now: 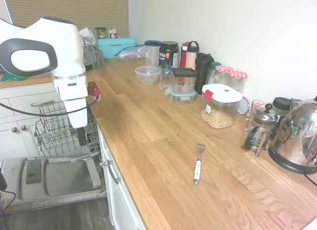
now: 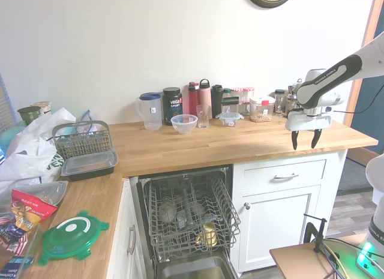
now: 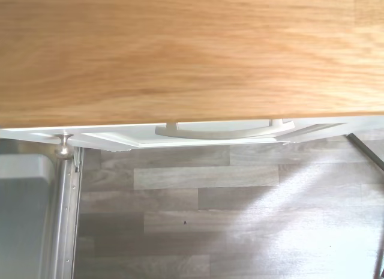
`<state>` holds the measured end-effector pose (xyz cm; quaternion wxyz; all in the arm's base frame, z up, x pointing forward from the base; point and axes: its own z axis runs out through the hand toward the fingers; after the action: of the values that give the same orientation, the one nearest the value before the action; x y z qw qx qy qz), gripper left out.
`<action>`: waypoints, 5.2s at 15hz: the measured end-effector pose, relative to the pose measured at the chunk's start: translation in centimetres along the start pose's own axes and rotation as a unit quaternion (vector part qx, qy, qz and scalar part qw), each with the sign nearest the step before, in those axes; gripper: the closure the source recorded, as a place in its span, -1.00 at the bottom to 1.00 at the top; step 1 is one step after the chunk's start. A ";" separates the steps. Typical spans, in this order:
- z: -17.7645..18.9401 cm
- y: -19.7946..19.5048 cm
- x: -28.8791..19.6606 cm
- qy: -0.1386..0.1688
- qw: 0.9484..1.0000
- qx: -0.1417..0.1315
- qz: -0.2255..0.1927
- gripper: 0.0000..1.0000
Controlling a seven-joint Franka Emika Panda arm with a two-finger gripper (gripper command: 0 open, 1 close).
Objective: Put the fork in the dishwasher
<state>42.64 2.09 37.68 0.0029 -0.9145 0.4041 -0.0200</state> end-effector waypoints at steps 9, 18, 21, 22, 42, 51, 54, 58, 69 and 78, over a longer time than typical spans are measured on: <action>-2.6 4.4 6.6 0.027 1.000 0.012 0.003 -1.00; -2.2 3.1 21.9 0.115 0.987 0.016 -0.107 -1.00; -2.5 2.0 24.9 0.131 0.978 0.022 -0.158 -1.00; -2.8 1.8 25.9 0.134 0.975 0.024 -0.176 -1.00; 3.9 -1.8 36.9 0.062 0.969 0.061 -0.233 1.00; 5.0 -2.7 37.0 0.049 0.968 0.064 -0.237 1.00; 5.0 -2.8 37.0 0.049 0.968 0.064 -0.238 1.00; 5.0 -2.8 37.0 0.049 0.968 0.064 -0.238 1.00; 1.5 -0.6 34.5 0.066 0.970 0.078 -0.222 1.00; -3.6 -8.8 14.7 0.154 0.953 0.052 -0.257 1.00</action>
<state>58.92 -2.82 41.94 -0.0166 -0.9717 0.1498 -0.1817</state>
